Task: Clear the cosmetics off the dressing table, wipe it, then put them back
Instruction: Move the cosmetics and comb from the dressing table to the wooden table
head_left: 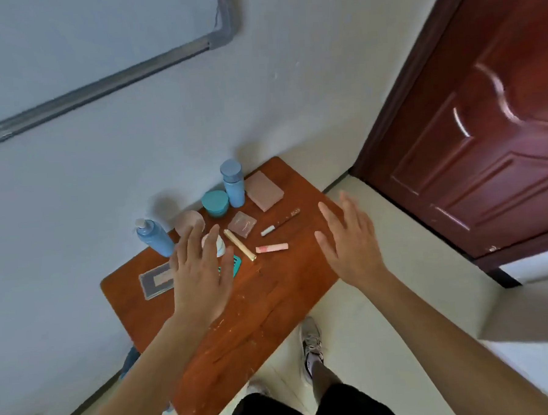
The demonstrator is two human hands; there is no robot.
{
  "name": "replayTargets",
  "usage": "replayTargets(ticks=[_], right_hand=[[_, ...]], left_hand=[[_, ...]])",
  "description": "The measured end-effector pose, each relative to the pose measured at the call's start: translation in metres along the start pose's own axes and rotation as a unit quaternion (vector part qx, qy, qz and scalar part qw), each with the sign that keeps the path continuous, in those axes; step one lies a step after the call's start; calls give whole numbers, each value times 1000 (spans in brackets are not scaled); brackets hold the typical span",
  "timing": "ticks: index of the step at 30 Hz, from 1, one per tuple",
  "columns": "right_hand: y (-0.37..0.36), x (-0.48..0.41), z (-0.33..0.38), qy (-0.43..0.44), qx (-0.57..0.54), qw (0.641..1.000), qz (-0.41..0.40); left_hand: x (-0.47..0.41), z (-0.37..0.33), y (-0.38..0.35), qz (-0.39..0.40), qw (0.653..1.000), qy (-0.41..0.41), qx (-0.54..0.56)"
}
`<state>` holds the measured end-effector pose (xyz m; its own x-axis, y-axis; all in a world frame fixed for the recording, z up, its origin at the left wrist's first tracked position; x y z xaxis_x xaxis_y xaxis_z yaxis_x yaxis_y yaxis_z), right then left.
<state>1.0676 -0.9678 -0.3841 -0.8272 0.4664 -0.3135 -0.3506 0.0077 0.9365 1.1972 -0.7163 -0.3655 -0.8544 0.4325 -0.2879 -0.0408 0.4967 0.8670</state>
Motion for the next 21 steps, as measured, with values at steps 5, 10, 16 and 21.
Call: replayTargets(ticks=[5, 10, 16, 21], right_hand=[[82, 46, -86, -111, 49, 989, -87], [177, 109, -169, -198, 76, 964, -158], [282, 224, -259, -258, 93, 929, -247], [356, 370, -355, -329, 121, 890, -293]], left_hand=[[-35, -123, -9, -5, 983, -177, 53], [-27, -267, 17, -47, 951, -284, 116], [50, -421, 32, -58, 909, -385, 149], [163, -558, 11, -34, 877, -444, 180]])
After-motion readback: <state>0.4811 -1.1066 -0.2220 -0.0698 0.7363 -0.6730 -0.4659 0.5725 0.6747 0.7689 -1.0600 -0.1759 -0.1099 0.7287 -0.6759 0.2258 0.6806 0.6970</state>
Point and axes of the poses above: each hand's wrist, its own x-axis away from the middle knuckle, its own y-axis out of the back of the hand, z = x × y, the point moved 9 cm from there along -x, towards the middle knuckle, and after that the axes turned 9 degrees about -z, right-handed, at the moved point
